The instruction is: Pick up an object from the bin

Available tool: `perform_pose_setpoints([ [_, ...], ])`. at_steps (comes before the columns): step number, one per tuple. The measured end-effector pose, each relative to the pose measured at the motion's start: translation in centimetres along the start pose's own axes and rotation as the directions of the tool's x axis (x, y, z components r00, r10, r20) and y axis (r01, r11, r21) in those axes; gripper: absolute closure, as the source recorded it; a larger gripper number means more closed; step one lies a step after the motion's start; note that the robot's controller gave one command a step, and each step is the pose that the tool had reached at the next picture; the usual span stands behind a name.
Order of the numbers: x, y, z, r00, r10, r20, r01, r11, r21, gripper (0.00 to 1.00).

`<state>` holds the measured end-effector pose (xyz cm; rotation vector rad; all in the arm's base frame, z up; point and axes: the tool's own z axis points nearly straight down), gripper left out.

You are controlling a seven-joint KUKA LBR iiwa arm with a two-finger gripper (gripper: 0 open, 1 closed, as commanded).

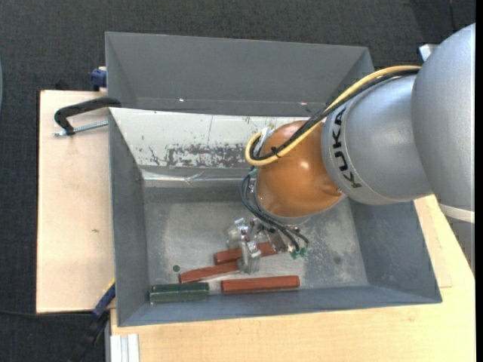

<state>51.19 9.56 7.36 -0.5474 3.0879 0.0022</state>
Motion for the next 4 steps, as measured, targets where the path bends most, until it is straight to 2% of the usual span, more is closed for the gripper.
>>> perform_pose_setpoints([
  [1, -0.1, 0.0, -0.2, 1.000, -0.002, -0.003, 0.002, 1.000, 0.000, 1.00],
  [2, -1.4, -0.3, -4.9, 1.000, -0.021, 0.005, 0.021, 1.000, 0.001, 1.00],
  [3, -3.5, 3.1, -10.1, 0.995, -0.102, -0.005, 0.102, 0.995, -0.001, 1.00],
  [4, -2.9, 2.4, -14.0, 0.993, -0.115, 0.004, 0.115, 0.993, -0.003, 1.00],
])
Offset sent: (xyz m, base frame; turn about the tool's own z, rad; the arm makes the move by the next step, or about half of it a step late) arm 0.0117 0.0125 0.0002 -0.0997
